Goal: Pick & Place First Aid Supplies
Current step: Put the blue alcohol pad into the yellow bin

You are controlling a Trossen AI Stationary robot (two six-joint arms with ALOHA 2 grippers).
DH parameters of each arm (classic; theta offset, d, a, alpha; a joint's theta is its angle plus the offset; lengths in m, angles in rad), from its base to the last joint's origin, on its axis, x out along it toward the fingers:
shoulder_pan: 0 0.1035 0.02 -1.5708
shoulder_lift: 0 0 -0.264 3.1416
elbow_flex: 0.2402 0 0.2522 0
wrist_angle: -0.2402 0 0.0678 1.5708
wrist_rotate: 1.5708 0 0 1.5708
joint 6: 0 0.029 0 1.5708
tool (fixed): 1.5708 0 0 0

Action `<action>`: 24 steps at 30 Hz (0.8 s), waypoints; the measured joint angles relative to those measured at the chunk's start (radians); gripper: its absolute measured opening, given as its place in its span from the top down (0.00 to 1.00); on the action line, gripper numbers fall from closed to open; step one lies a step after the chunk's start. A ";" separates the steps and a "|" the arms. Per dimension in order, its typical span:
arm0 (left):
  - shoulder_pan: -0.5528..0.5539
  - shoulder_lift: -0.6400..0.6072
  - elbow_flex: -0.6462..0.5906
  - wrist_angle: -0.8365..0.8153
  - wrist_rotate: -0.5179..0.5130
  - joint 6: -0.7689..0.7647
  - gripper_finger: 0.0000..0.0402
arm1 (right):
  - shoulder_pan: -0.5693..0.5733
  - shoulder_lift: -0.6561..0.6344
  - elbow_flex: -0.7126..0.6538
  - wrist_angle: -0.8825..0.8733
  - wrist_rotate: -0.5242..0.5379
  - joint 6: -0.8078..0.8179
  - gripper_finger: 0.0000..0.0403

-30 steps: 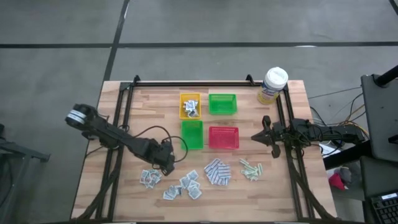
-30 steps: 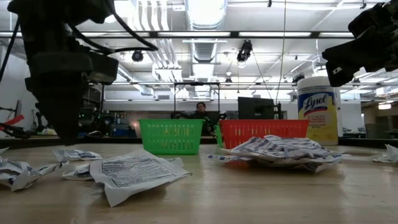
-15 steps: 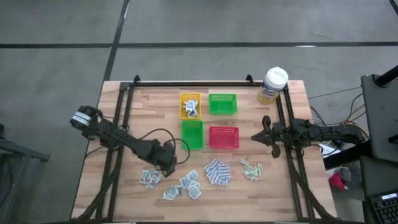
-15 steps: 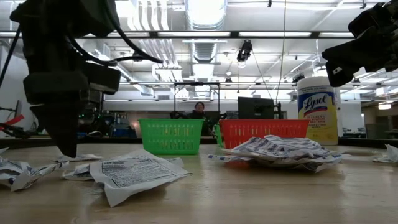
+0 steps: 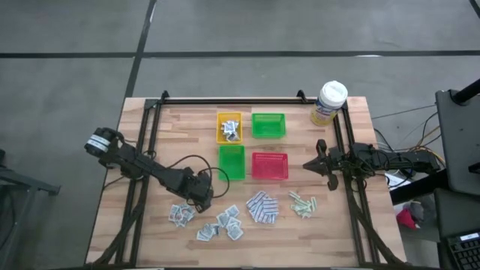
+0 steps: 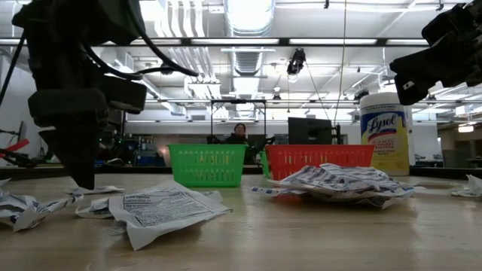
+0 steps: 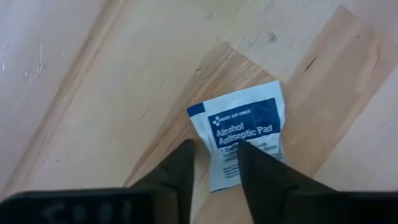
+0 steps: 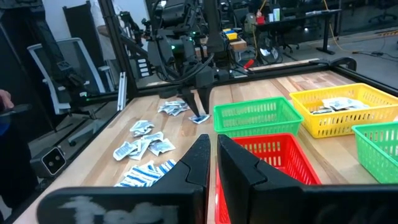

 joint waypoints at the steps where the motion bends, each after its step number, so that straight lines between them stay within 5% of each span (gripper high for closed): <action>1: 0.000 0.000 0.000 0.002 -0.002 0.001 0.76 | 0.000 0.000 0.000 0.000 0.000 0.000 0.93; 11: 0.000 0.001 0.000 0.007 -0.025 0.001 0.94 | 0.000 0.000 0.000 0.000 0.000 0.000 0.93; 24: 0.000 -0.014 0.014 -0.048 -0.071 0.038 1.00 | 0.000 0.000 0.000 0.000 0.000 0.000 0.93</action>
